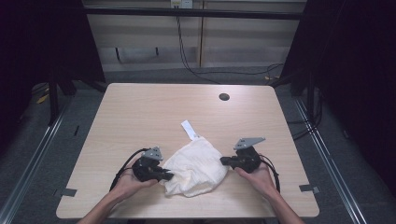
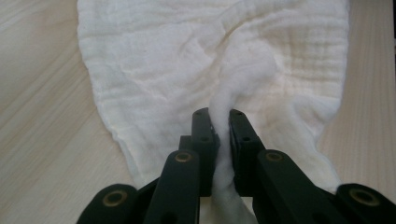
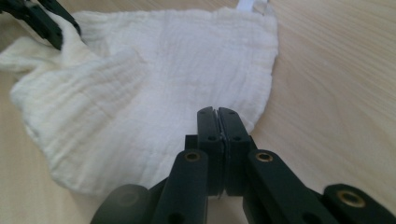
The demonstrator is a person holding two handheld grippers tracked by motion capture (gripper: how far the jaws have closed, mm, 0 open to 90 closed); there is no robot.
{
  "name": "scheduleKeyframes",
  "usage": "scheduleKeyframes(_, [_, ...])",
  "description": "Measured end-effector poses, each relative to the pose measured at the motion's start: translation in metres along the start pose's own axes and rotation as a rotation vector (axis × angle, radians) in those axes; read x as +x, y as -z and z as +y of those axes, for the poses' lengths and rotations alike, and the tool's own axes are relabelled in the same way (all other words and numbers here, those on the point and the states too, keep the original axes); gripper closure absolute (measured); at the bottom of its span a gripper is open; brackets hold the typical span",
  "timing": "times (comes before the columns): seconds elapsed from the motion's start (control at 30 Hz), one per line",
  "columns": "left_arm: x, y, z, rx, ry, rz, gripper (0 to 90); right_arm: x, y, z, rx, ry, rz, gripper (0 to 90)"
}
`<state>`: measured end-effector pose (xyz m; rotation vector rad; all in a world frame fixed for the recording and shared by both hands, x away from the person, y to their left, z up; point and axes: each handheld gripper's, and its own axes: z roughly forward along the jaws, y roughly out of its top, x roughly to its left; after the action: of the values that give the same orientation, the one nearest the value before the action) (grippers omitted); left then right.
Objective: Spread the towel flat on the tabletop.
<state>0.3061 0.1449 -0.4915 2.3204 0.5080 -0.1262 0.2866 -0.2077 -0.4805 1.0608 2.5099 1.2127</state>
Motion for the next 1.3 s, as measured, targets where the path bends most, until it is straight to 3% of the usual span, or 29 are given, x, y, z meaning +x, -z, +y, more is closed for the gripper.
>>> scheduleKeyframes(0.1, [-0.004,-0.003,0.005,-0.011,-0.017,-0.010,78.2,0.012,0.020,-0.014,0.010,0.003,-0.005,88.6])
scheduleKeyframes(0.13, [-0.005,-0.002,0.006,-0.006,-0.019,0.012,78.2,0.012,0.020,-0.014,0.010,0.003,-0.005,88.6])
scheduleKeyframes(0.17, [-0.005,-0.001,0.009,-0.020,-0.018,-0.012,77.7,0.014,0.022,-0.018,0.015,0.000,-0.007,88.6])
scheduleKeyframes(0.2, [-0.005,0.000,0.010,-0.009,-0.023,0.010,77.5,0.016,0.024,-0.023,0.015,-0.006,-0.003,88.4])
scheduleKeyframes(0.3, [-0.004,0.004,0.010,-0.053,0.002,-0.026,72.1,0.022,0.031,-0.032,0.011,-0.030,0.001,83.7])
scheduleKeyframes(0.33, [-0.004,0.005,0.010,-0.054,0.006,-0.021,70.3,0.024,0.033,-0.034,0.010,-0.026,0.006,80.7])
scheduleKeyframes(0.53, [0.005,0.026,0.004,-0.111,0.048,0.026,59.9,0.009,0.037,-0.020,-0.036,-0.042,-0.006,69.7])
scheduleKeyframes(0.63, [0.013,0.035,-0.001,-0.156,0.095,0.071,54.8,-0.003,0.027,-0.005,-0.037,-0.025,-0.023,67.2])
scheduleKeyframes(0.7, [0.015,0.038,-0.003,-0.167,0.111,0.057,53.5,-0.012,0.017,0.004,-0.027,-0.023,-0.029,65.6])
scheduleKeyframes(0.8, [0.014,0.038,-0.003,-0.172,0.107,0.048,50.1,-0.022,0.001,0.019,-0.022,-0.011,-0.033,64.9])
scheduleKeyframes(0.9, [0.014,0.038,-0.004,-0.159,0.106,0.064,49.9,-0.032,-0.012,0.028,-0.019,-0.018,-0.036,65.5])
scheduleKeyframes(0.93, [0.015,0.038,-0.005,-0.156,0.101,0.090,50.8,-0.036,-0.016,0.030,-0.017,-0.018,-0.036,65.8])
scheduleKeyframes(0.97, [0.015,0.039,-0.006,-0.157,0.104,0.107,52.3,-0.040,-0.020,0.032,-0.015,-0.024,-0.034,66.5])
scheduleKeyframes(1.17, [0.027,0.047,-0.019,-0.157,0.146,0.091,57.4,-0.053,-0.045,0.032,0.026,-0.025,-0.041,65.7])
scheduleKeyframes(1.3, [0.032,0.049,-0.026,-0.150,0.172,0.108,57.2,-0.056,-0.050,0.028,0.002,-0.050,-0.026,64.9])
